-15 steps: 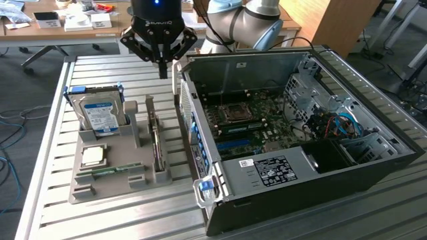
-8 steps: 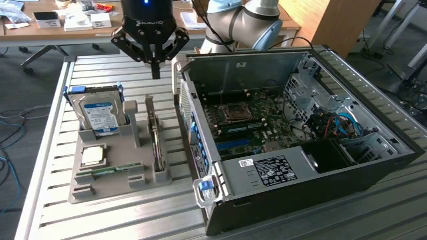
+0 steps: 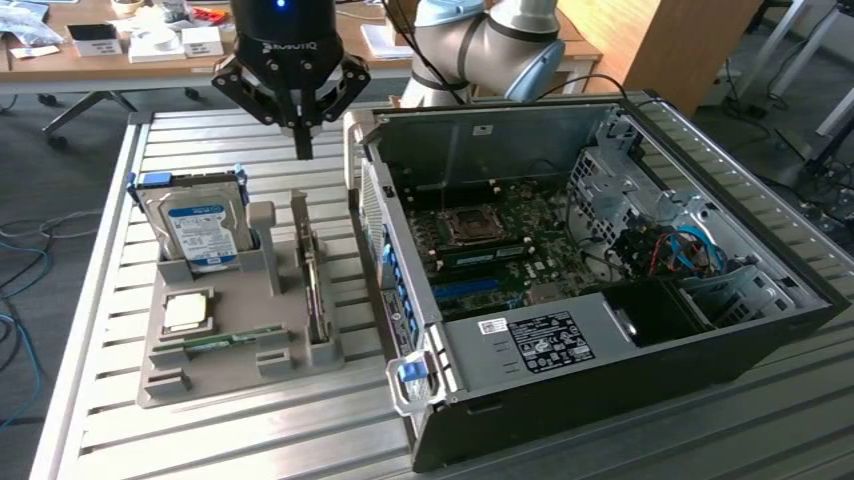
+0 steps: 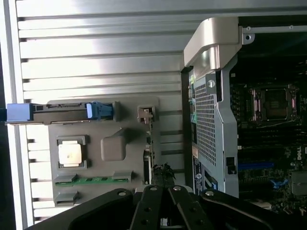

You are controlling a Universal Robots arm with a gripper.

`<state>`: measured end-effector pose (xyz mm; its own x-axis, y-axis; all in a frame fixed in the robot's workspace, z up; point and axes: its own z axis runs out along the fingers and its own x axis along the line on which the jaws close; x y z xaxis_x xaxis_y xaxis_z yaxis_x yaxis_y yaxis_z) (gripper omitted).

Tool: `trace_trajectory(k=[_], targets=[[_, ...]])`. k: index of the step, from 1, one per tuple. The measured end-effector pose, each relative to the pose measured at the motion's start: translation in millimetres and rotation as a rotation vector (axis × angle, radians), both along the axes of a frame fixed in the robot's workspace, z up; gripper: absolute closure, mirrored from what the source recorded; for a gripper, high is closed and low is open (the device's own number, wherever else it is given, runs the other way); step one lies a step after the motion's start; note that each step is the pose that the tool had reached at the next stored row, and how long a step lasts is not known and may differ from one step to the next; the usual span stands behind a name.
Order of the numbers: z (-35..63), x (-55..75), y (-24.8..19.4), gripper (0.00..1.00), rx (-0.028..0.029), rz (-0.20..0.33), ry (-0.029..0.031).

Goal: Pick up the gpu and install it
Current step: 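Reach for the gpu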

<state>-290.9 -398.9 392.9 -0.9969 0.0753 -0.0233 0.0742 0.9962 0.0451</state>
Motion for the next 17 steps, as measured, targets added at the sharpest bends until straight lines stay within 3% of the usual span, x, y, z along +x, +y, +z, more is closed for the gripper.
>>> trace_trajectory(k=[11, 17], targets=[[0.0, -3.2, -0.1, 0.89, 0.0000, 0.000, 0.0000], [0.0, -3.3, -4.4, 0.89, 0.0000, 0.000, 0.0001]])
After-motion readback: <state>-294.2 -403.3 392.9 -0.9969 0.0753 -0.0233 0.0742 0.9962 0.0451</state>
